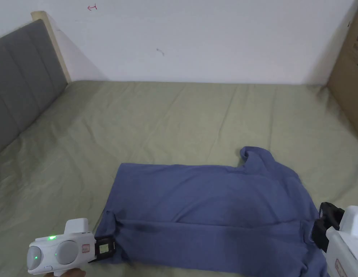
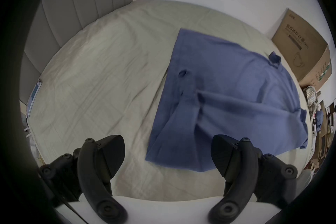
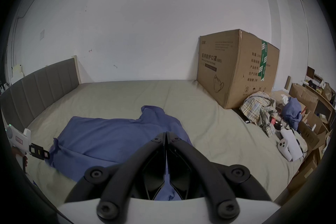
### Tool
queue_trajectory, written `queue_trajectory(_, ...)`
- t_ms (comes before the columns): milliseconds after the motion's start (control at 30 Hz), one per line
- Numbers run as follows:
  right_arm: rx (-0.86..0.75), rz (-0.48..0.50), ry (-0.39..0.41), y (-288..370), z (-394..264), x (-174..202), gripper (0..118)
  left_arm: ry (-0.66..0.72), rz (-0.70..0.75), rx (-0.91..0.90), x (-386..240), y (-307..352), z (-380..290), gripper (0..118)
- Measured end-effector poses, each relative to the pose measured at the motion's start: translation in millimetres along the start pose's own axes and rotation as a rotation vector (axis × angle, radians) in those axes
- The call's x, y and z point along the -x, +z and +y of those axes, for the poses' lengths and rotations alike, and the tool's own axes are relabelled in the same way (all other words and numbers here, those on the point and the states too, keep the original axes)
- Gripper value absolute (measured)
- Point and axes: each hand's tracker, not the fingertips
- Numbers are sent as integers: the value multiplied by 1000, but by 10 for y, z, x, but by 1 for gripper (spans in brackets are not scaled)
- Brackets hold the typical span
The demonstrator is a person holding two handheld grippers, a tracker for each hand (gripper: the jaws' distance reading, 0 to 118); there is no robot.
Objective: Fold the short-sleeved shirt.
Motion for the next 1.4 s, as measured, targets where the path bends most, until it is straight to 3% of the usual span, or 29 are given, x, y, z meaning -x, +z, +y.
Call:
queue_trajectory(33, 9, -1, -5, -21, -16, -16, 0, 5, 4, 6, 35, -114, -44, 86)
queue_trajectory(67, 15, -4, -9, -34, -31, -28, 0, 9, 3, 14, 45, -168, -57, 63)
queue_trajectory(100, 22, -7, -12, -35, -52, -45, 0, 12, -4, 31, 44, -208, -70, 52)
queue_trajectory(233, 65, -34, -40, -75, -171, -183, 0, -15, 2, 9, 31, -194, -119, 47)
queue_trajectory(333, 135, -60, -114, -199, -343, -364, 2, 11, -69, -12, 53, -98, -81, 6)
queue_trajectory(367, 173, -83, -122, -249, -410, -422, 12, 13, -61, -12, 50, -73, -64, 4)
queue_trajectory(400, 226, -97, -130, -334, -493, -484, 33, -10, -66, -30, 43, -27, -48, 4)
queue_trajectory(467, 323, -105, -117, -486, -661, -566, 87, -27, -70, -66, 23, 103, -23, 4)
queue_trajectory(500, 353, -98, -113, -541, -764, -600, 93, -30, -83, -77, 21, 158, -2, 4)
queue_trajectory(733, 519, -51, -192, -777, -1251, -633, 83, -27, -99, -91, 36, 256, 64, 4)
queue_trajectory(867, 555, 2, -149, -836, -1289, -495, 32, -12, -100, -83, 41, 274, 38, 4)
queue_trajectory(933, 558, 31, -143, -874, -1316, -520, 12, -5, -102, -79, 44, 281, 30, 4)
queue_trajectory(967, 551, 44, -140, -860, -1310, -520, 8, -5, -101, -79, 38, 287, 24, 4)
queue_trajectory(1300, 420, 81, -255, -180, -952, -823, 7, 71, -149, -82, 209, 482, -93, 4)
queue_trajectory(1400, 431, 69, -255, 2, -997, -905, 7, 66, -140, -77, 265, 572, -242, 4)
